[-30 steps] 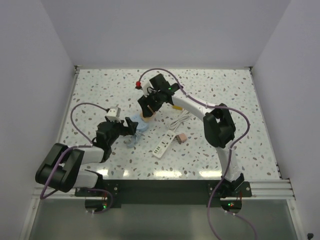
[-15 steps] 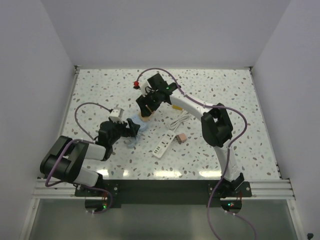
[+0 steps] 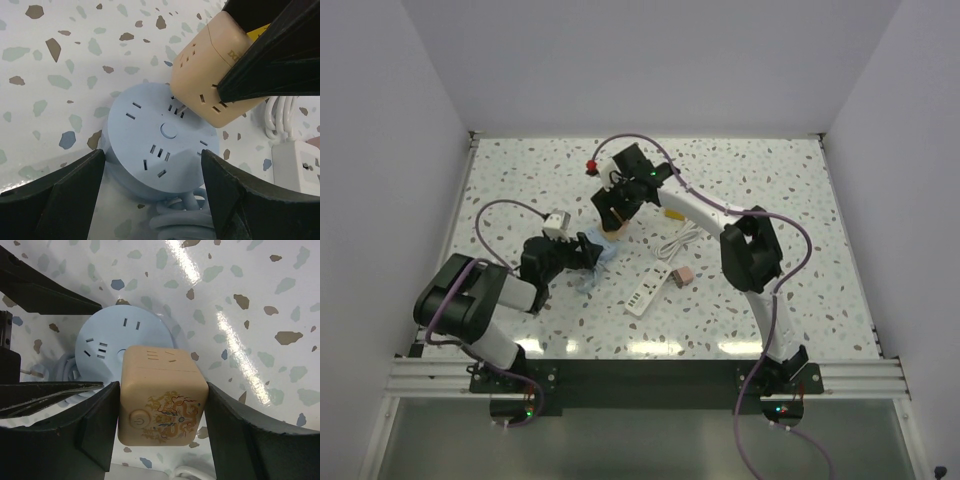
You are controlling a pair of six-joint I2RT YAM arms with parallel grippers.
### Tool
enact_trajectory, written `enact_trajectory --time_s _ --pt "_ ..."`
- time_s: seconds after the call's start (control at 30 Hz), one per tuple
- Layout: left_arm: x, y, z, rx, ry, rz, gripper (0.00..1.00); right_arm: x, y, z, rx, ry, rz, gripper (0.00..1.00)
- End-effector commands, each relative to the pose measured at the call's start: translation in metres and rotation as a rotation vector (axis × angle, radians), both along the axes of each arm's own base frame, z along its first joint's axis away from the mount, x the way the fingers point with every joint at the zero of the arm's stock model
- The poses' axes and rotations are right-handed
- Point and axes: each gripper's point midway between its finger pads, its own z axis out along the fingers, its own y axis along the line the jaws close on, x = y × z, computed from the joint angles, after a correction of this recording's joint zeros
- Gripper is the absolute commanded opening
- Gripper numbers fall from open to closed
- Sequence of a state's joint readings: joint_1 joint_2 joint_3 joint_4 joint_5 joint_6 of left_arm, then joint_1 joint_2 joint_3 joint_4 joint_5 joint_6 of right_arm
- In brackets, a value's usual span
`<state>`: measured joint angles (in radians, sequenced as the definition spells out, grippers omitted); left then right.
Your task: Insert the plug
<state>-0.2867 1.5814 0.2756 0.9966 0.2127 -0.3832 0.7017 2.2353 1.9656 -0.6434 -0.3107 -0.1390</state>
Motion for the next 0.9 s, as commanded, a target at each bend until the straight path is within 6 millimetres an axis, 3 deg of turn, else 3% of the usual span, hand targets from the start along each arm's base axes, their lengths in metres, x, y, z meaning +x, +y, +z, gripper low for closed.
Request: enact_trajectory --time_s 0.0,0.37,0.87 --pt "0.017 -0.021 0.033 -0.045 -0.13 -0.102 0.81 -0.007 -0.011 -0.008 -0.066 0.009 -0.018 0.0" --pt "0.02 -0.045 0.037 -0.052 -0.199 -0.259 0.79 -0.02 -0.039 -0.034 -0.113 0.061 -0.107 0.0" --pt "0.02 -0.04 0.033 -0.024 -0.184 -0.239 0.74 -0.013 -0.035 -0.05 -0.1 0.053 -0.125 0.0"
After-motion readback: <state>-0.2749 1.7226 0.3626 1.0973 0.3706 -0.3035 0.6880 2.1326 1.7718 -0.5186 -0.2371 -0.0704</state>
